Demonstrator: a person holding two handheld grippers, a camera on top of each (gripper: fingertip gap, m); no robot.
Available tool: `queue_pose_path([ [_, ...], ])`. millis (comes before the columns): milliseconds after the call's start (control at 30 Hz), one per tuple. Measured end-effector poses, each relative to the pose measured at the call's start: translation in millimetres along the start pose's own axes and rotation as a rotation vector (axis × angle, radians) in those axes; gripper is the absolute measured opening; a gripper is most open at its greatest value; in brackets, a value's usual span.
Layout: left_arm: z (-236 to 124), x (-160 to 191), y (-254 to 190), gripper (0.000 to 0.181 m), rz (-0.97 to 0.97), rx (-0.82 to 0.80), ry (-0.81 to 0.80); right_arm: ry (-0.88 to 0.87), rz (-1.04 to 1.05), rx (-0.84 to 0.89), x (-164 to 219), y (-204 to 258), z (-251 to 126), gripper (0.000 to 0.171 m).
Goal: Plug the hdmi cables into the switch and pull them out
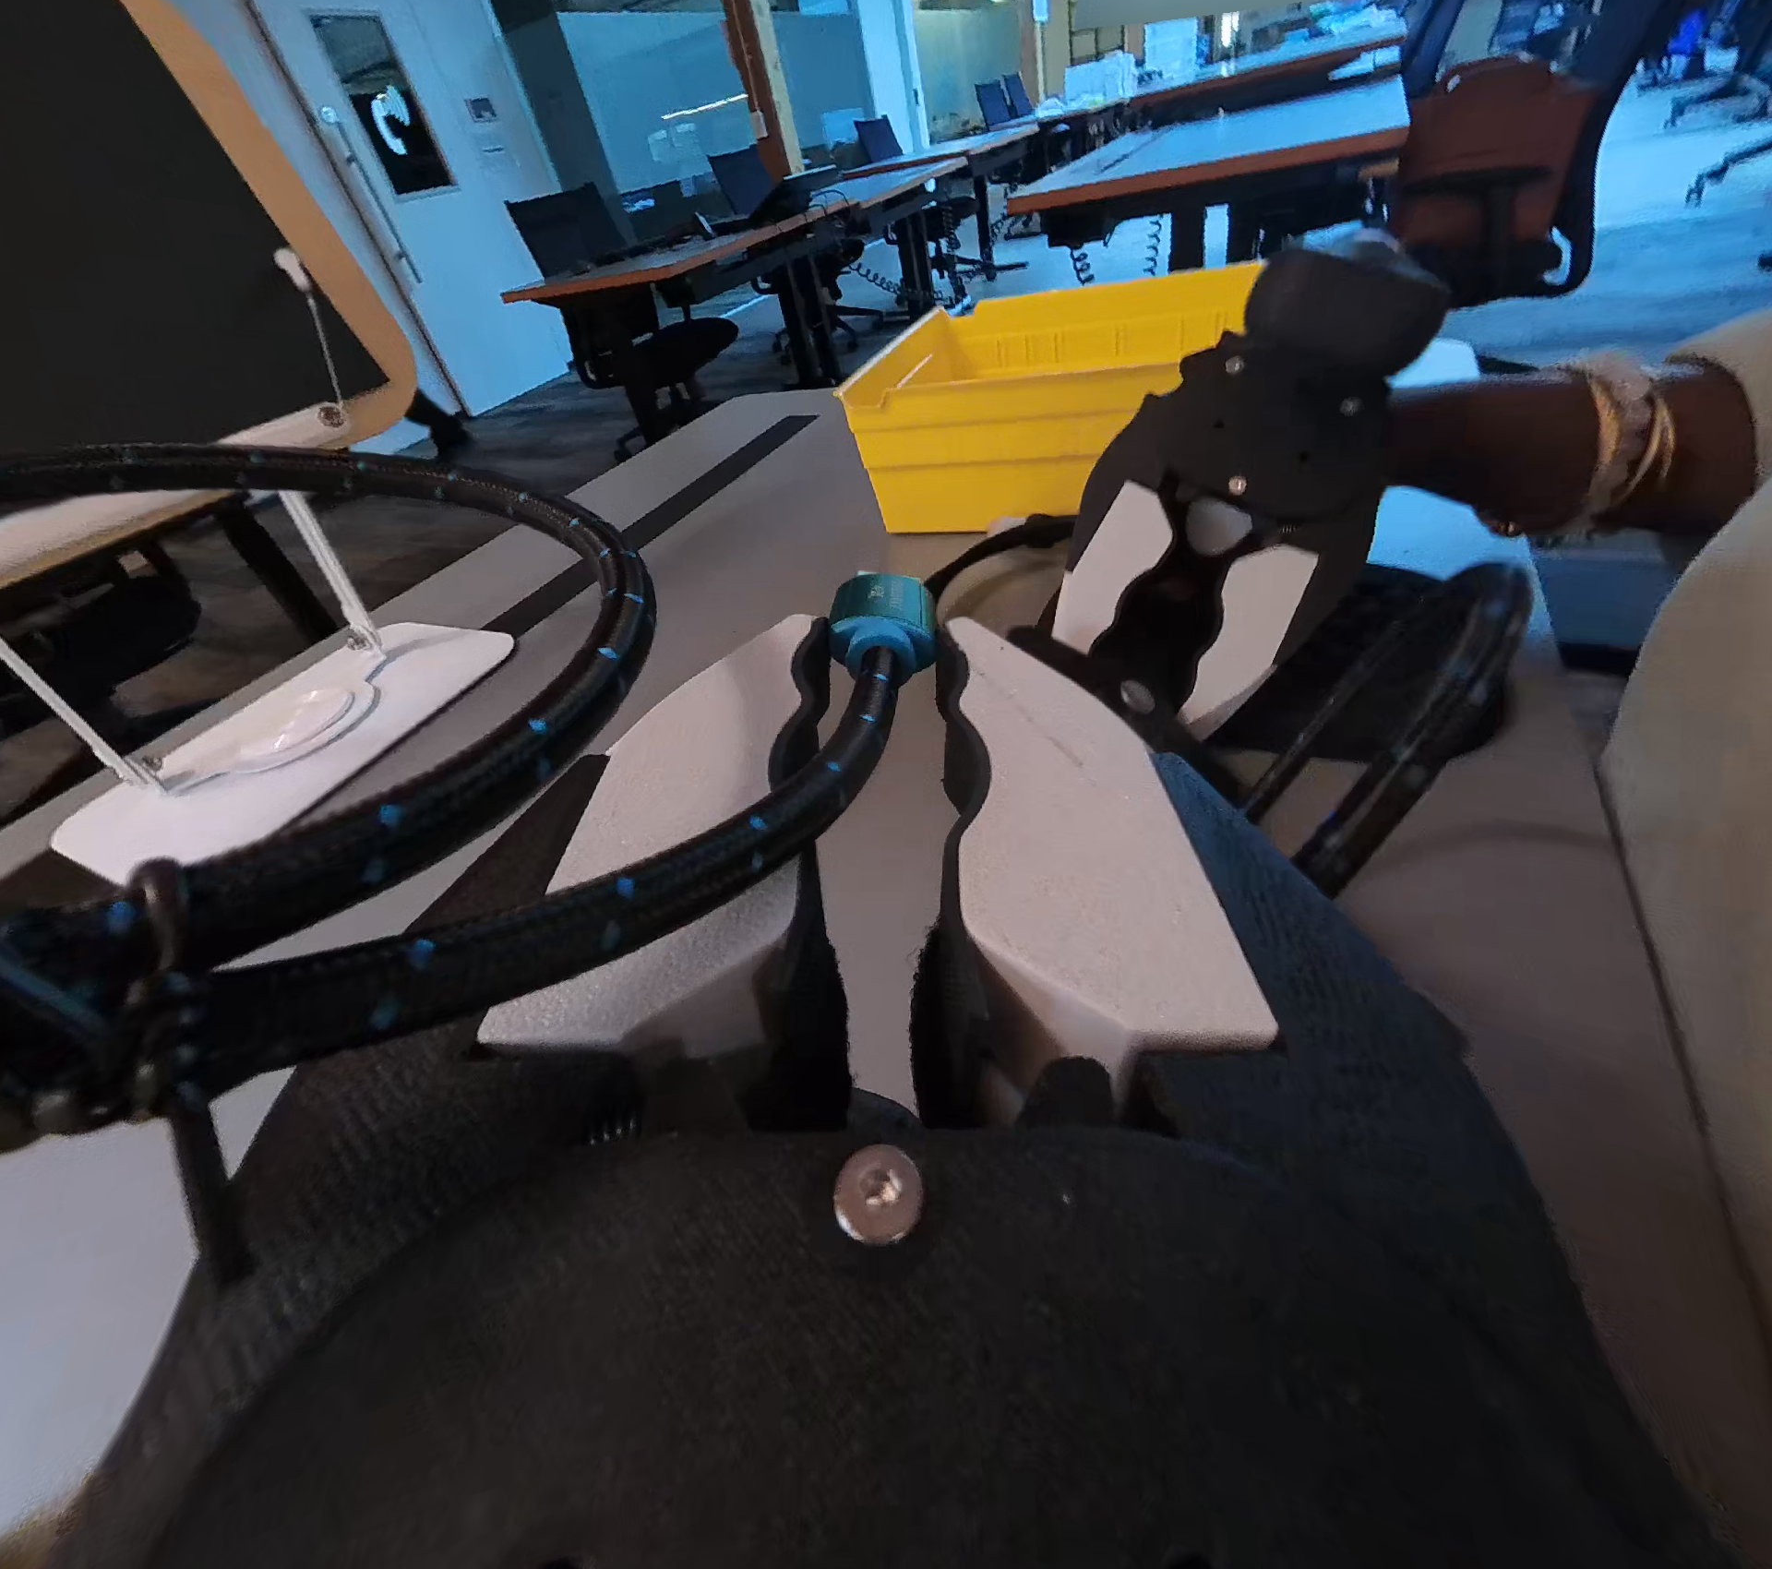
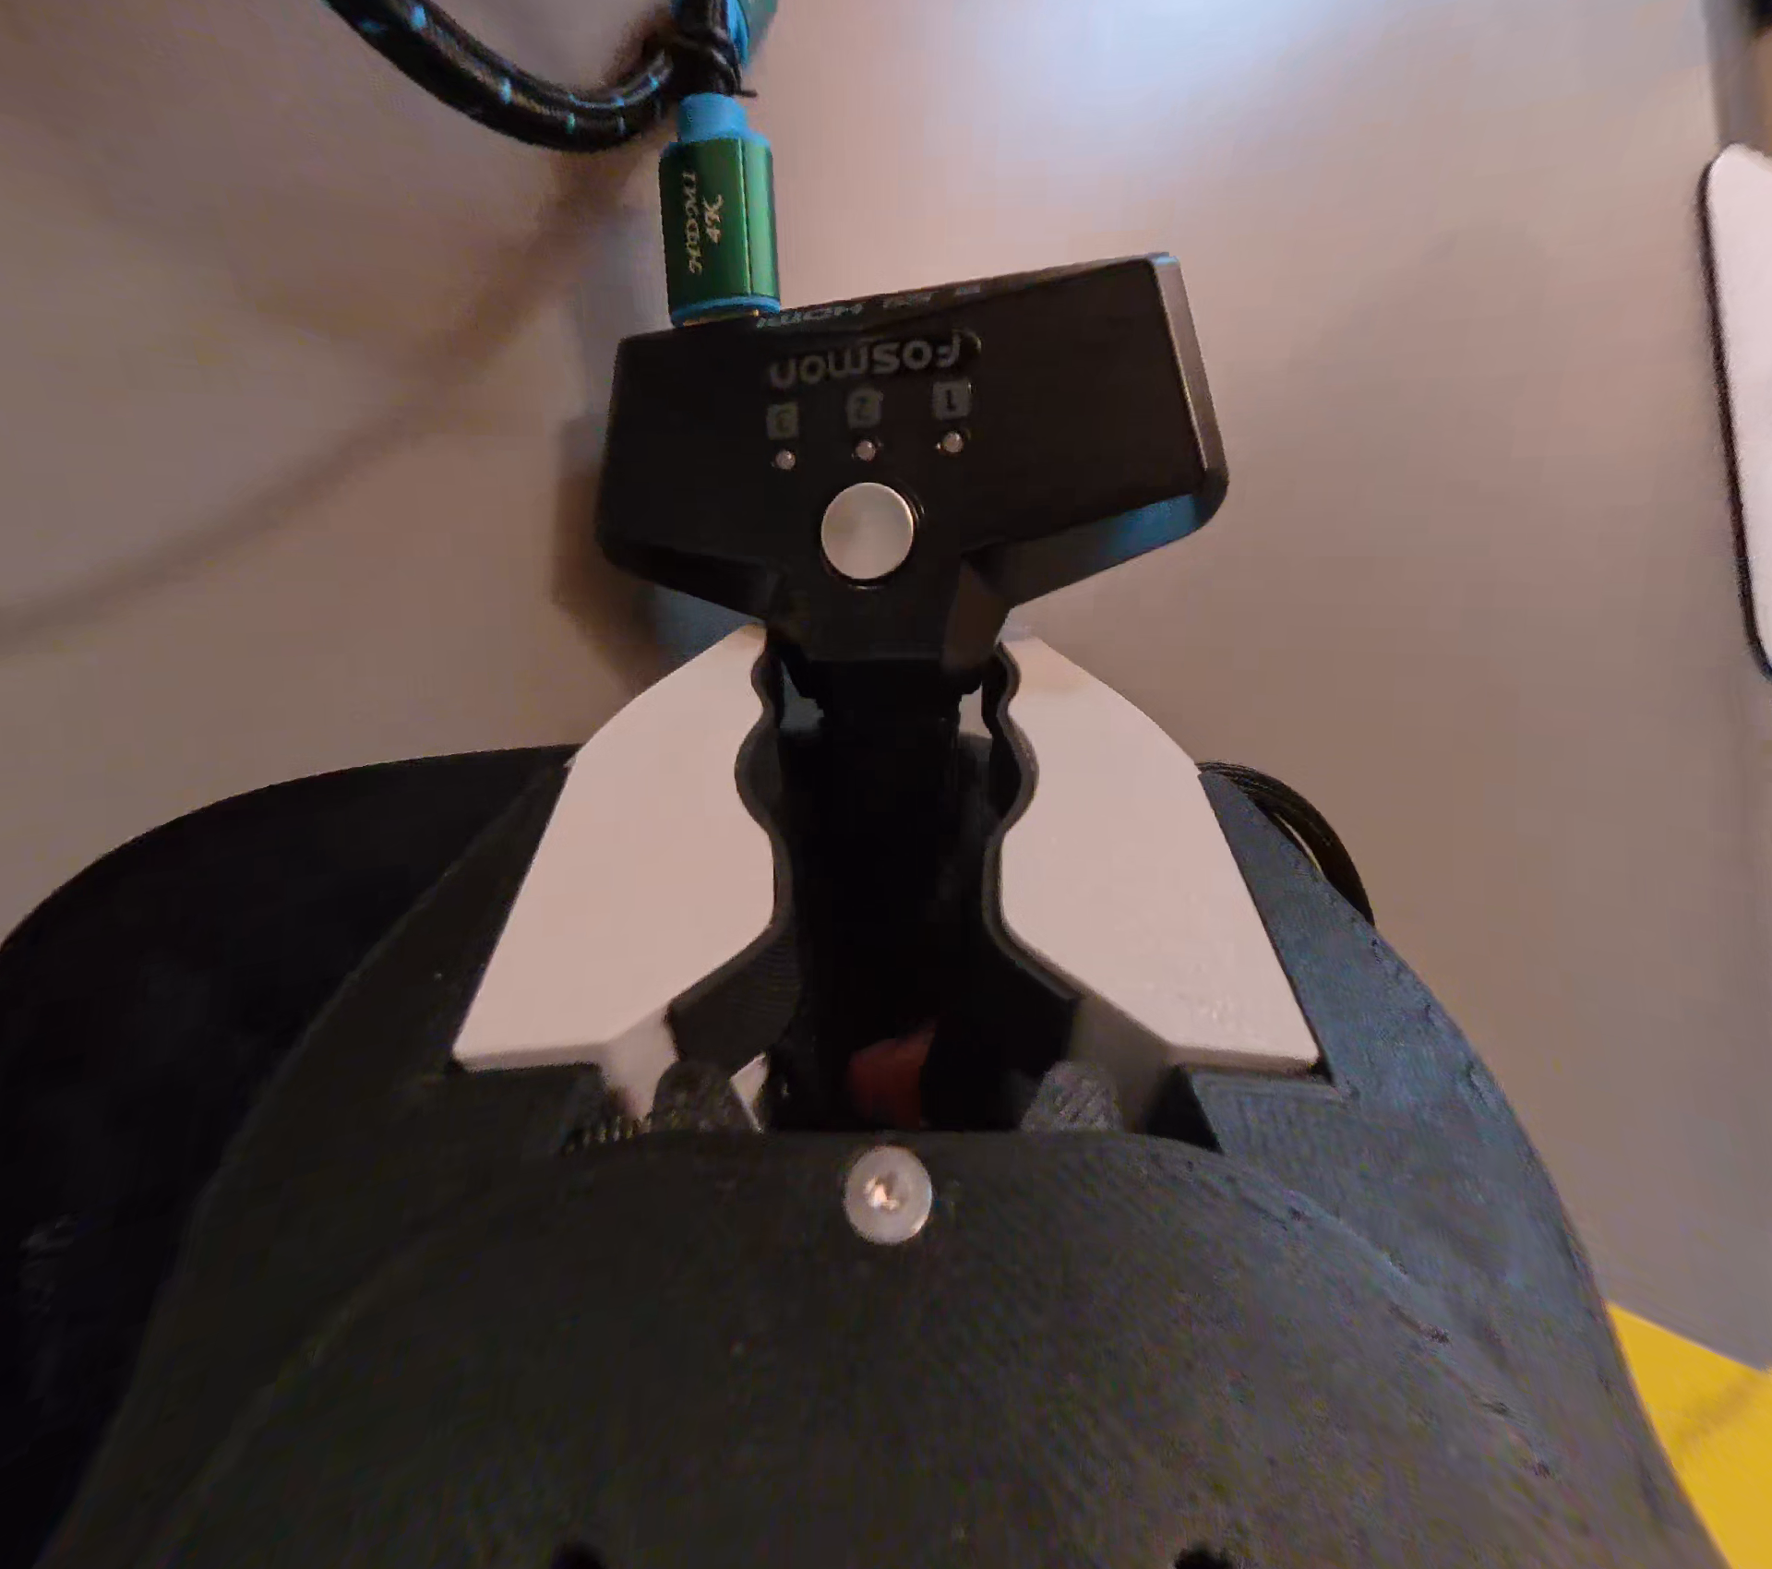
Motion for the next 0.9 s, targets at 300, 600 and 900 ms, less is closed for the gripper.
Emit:
queue_pose_path([
  [300, 5.4, -1.5, -15.1, 0.021, 0.099, 0.151, -0.082, -0.371, 0.004, -0.141, -33.7, -1.7, -35.9, 0.041],
  [600, 16.8, 9.0, -44.8, 0.021, 0.089, 0.276, -0.023, -0.403, -0.004, -0.26, -45.6, -3.4, -35.7, 0.04],
  [900, 24.5, 20.9, -47.7, 0.021, 0.09, 0.265, 0.016, -0.381, 0.001, -0.299, -46.0, -2.4, -30.4, 0.04],
])
Point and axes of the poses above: each gripper's, where its closed fingertips meet, z out along the fingers, x out of its underside, y = z × x across the jaws, the point moved 3 cm from there along -z, back along the fingers, and after that the axes turned 6 degrees about -z, right-handed, at the moved point
